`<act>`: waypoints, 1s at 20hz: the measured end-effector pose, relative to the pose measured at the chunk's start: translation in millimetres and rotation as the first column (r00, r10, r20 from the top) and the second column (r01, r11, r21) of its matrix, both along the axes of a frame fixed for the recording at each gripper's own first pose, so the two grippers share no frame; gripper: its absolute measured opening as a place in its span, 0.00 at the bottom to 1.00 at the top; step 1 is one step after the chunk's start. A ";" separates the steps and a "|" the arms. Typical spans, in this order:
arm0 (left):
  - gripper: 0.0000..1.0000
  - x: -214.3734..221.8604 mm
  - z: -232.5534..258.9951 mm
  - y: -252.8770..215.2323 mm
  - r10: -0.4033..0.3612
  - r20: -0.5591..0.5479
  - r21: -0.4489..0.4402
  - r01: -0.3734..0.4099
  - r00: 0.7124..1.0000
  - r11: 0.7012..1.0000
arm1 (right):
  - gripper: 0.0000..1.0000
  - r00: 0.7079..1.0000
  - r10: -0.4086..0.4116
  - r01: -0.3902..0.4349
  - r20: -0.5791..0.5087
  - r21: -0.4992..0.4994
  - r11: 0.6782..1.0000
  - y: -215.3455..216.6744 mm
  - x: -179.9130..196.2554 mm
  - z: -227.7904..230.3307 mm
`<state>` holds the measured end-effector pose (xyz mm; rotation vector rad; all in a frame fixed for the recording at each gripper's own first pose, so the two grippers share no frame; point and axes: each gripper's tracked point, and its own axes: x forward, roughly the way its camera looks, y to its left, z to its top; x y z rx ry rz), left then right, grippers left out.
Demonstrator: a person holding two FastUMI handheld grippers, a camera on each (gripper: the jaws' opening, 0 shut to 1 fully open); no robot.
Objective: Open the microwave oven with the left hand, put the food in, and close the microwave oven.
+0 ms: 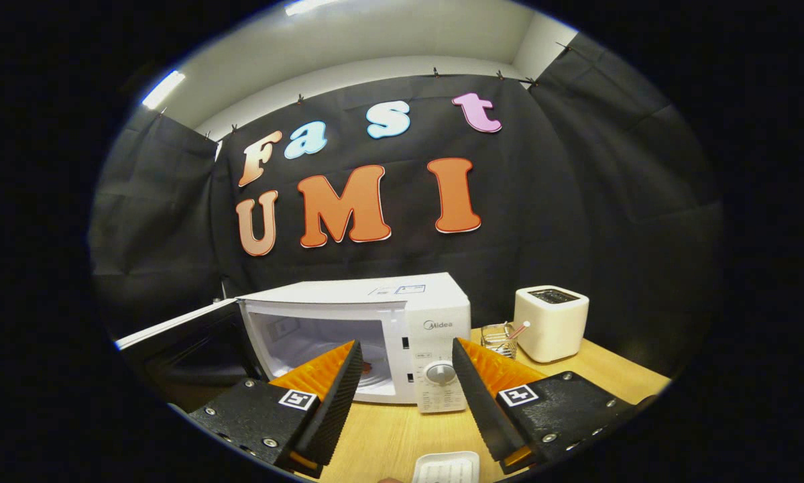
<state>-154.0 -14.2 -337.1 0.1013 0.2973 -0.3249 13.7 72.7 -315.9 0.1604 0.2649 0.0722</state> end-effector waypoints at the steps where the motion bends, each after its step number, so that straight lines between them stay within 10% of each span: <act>1: 0.62 2.4 -3.0 -11.8 -0.017 0.000 -0.010 0.017 1.000 1.000 | 0.83 1.000 -0.002 0.002 0.006 -0.016 1.000 -8.9 -4.6 2.5; 9: 0.08 30.9 -34.2 -99.2 -0.132 -0.060 -0.107 0.125 0.989 0.986 | 0.84 1.000 0.000 -0.001 -0.006 -0.084 0.997 -53.6 -31.8 -2.1; 20: 0.05 91.8 -66.3 -171.7 -0.120 -0.108 -0.147 0.104 0.987 0.984 | 0.84 1.000 -0.014 0.014 0.004 -0.089 0.996 -78.1 -40.9 -2.7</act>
